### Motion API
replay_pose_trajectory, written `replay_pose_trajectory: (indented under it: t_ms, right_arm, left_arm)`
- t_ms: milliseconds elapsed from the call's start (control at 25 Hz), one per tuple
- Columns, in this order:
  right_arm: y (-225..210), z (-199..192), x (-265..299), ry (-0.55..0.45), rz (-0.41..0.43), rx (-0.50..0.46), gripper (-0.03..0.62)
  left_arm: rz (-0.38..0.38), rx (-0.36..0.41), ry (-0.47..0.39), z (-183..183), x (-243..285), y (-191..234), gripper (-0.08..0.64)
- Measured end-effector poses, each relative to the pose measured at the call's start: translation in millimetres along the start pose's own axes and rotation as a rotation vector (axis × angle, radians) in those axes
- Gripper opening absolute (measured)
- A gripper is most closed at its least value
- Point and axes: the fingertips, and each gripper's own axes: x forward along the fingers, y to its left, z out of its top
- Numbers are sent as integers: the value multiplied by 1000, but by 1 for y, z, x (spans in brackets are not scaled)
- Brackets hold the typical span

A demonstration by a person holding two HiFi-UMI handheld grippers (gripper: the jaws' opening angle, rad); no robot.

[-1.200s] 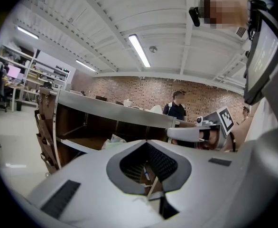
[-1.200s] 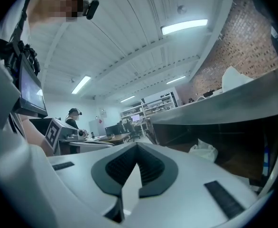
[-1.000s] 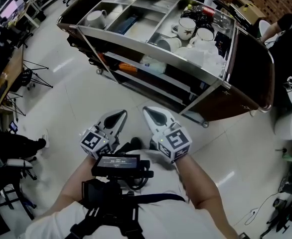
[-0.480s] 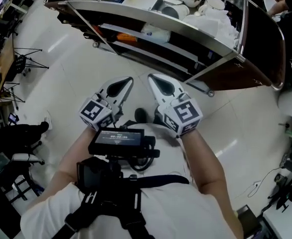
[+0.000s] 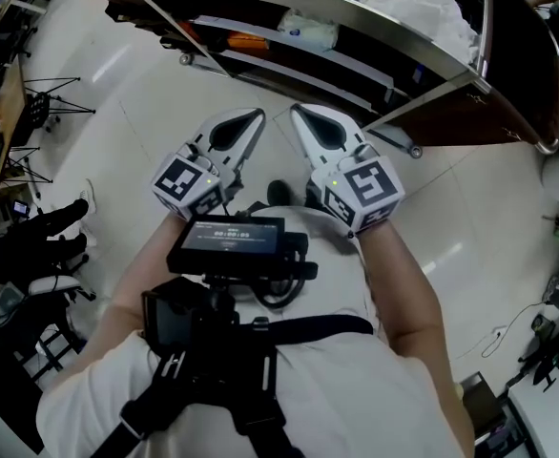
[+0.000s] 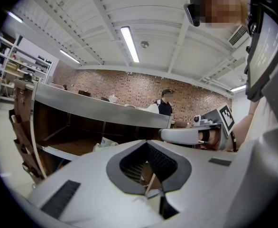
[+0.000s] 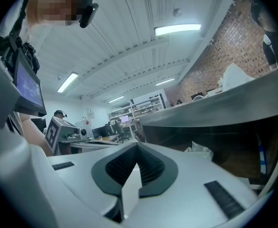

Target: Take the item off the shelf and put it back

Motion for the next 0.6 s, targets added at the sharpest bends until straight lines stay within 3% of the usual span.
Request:
replay_pose_trajectory:
  t_ms: [600]
  right_arm:
    - [-10,3,2,-8,-11,16,8]
  left_arm:
    - [-14,-2,14,1,13,0,6]
